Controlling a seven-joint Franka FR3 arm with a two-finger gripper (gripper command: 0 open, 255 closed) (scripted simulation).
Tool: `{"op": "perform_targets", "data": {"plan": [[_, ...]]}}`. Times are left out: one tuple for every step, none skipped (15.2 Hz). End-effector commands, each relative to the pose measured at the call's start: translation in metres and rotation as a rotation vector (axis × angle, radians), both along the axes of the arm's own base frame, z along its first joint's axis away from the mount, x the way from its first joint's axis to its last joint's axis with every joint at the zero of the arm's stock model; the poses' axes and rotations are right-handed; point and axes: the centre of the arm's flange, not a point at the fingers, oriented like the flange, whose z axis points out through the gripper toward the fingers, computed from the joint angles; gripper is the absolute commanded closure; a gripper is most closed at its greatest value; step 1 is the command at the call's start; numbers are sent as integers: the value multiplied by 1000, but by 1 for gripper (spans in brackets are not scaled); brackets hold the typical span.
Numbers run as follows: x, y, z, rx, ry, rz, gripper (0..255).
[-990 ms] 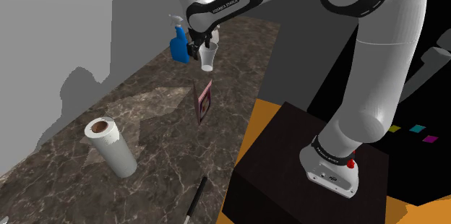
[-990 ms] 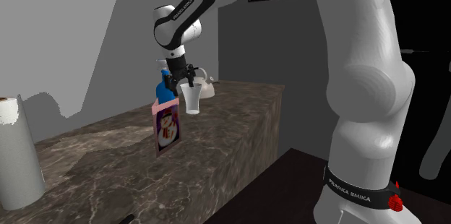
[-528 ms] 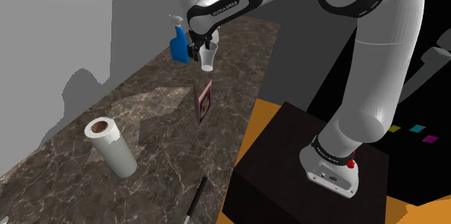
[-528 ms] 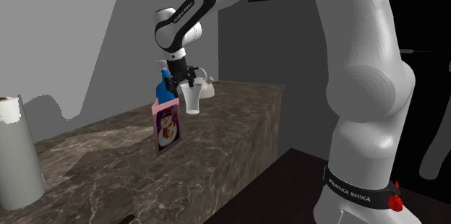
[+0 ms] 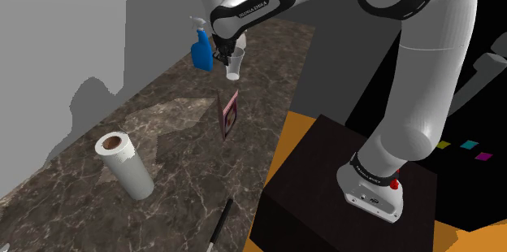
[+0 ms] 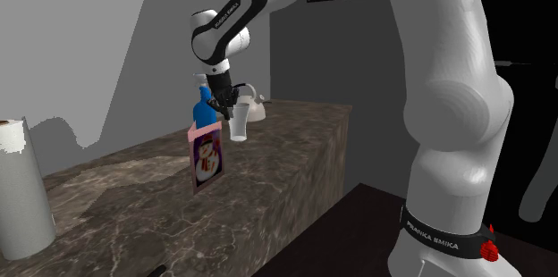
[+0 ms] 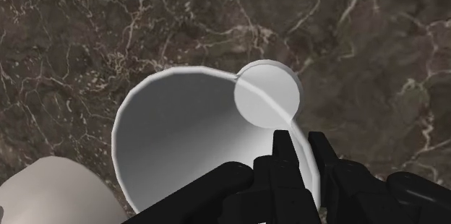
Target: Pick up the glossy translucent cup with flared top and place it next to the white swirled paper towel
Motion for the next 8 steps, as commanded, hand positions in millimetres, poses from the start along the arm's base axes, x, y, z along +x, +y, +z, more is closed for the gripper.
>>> {"op": "perform_targets", "data": {"plan": [[0,0,0,0,0,0,255],[0,0,0,0,0,0,255],[0,0,0,0,0,0,255],[0,0,5,0,0,0,255],[0,0,10,0,0,0,255],[0,0,16,0,0,0,255],[0,0,21,0,0,0,255],[0,0,26,0,0,0,255]]}}
